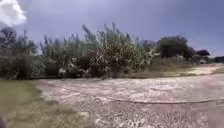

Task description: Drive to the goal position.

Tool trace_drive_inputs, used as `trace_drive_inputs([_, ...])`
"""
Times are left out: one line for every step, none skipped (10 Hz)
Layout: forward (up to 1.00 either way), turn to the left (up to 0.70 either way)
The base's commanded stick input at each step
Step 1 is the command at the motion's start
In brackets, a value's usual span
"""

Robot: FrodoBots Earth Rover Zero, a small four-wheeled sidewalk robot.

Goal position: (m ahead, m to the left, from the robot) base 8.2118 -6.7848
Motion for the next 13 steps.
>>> trace_drive_inputs([0.7,0.0])
trace_drive_inputs([0.7,0.0])
trace_drive_inputs([0.45,0.0])
trace_drive_inputs([0.0,0.0])
trace_drive_inputs([0.0,0.0])
trace_drive_inputs([0.0,0.0])
trace_drive_inputs([0.33,0.0])
trace_drive_inputs([0.7,0.0])
trace_drive_inputs([0.7,0.0])
trace_drive_inputs([0.7,-0.27])
trace_drive_inputs([0.7,-0.27])
trace_drive_inputs([0.7,-0.27])
trace_drive_inputs([0.7,-0.27])
